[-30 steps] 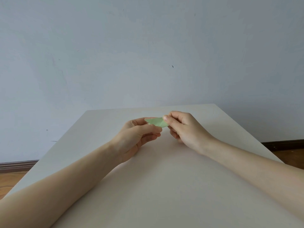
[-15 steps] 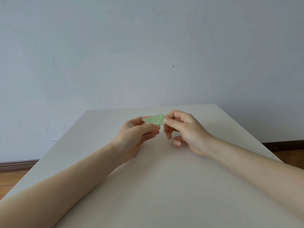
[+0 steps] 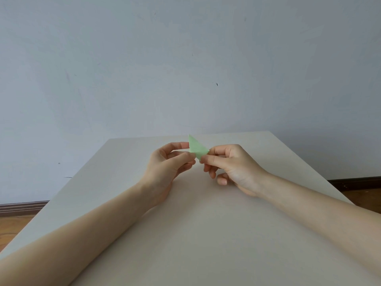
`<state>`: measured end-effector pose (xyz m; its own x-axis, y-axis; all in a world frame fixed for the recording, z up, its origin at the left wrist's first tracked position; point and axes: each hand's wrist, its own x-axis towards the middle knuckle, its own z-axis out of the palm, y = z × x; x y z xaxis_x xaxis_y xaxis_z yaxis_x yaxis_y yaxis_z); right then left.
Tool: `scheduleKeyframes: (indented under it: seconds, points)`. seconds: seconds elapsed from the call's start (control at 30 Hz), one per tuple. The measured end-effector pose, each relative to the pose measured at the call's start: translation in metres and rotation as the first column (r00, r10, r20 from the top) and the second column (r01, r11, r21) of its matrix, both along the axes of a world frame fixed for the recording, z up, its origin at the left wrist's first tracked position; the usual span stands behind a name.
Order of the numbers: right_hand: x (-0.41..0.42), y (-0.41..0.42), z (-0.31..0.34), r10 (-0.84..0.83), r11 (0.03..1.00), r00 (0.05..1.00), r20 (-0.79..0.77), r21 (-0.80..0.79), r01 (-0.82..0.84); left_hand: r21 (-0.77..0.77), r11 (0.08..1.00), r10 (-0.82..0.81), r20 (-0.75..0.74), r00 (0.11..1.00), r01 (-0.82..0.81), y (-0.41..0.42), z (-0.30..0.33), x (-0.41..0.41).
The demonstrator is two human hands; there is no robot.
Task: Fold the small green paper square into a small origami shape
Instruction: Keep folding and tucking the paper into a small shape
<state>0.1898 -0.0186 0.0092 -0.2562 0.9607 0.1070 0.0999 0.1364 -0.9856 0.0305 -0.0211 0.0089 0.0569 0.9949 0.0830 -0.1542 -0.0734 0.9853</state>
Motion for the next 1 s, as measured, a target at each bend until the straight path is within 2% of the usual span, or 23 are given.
scheduleKeyframes:
  seconds: [0.13, 0.6, 1.0]
  points:
    - [0.0001, -0.0001, -0.0007, 0.013, 1.000, 1.000, -0.006, 0.004, -0.013, 0.008, 1.000, -0.012, -0.052, 0.999, 0.013, -0.0003, -0.0015, 0.0003]
    - [0.0011, -0.0014, 0.0004, 0.045, 0.999, 0.996, 0.073, 0.016, -0.047, 0.019, 1.000, 0.022, -0.087, 0.996, -0.020, -0.0012, -0.0009, -0.0009]
    - [0.0049, 0.0005, 0.0033, 0.063, 0.998, 0.991, 0.119, 0.008, -0.065, -0.050, 0.998, -0.055, -0.145, 0.988, 0.048, 0.0018, 0.0003, -0.0045]
